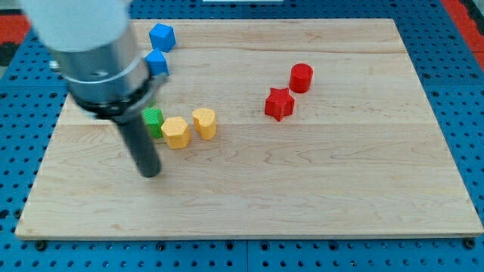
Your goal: Move the yellow heart to the bottom left of the red star
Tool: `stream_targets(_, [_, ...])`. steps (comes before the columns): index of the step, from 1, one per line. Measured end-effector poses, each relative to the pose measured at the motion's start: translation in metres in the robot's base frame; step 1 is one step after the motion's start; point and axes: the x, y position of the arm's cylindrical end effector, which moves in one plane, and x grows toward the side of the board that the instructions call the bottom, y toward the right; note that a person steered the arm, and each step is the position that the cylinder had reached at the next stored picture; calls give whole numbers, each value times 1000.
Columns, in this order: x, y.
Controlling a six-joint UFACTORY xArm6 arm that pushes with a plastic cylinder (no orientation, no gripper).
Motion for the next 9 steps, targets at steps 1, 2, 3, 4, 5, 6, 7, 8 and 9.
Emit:
stream_targets(1, [-3, 52])
stream_targets(2, [-16, 66])
stream_targets(3, [-33, 66])
stream_targets(4, [-45, 58])
stream_targets(5, [-52, 40])
stream_targets(6, [-57, 22])
stream_targets(7, [-59, 53])
stream_targets(8, [-73, 87])
stream_targets(9, [-74, 107])
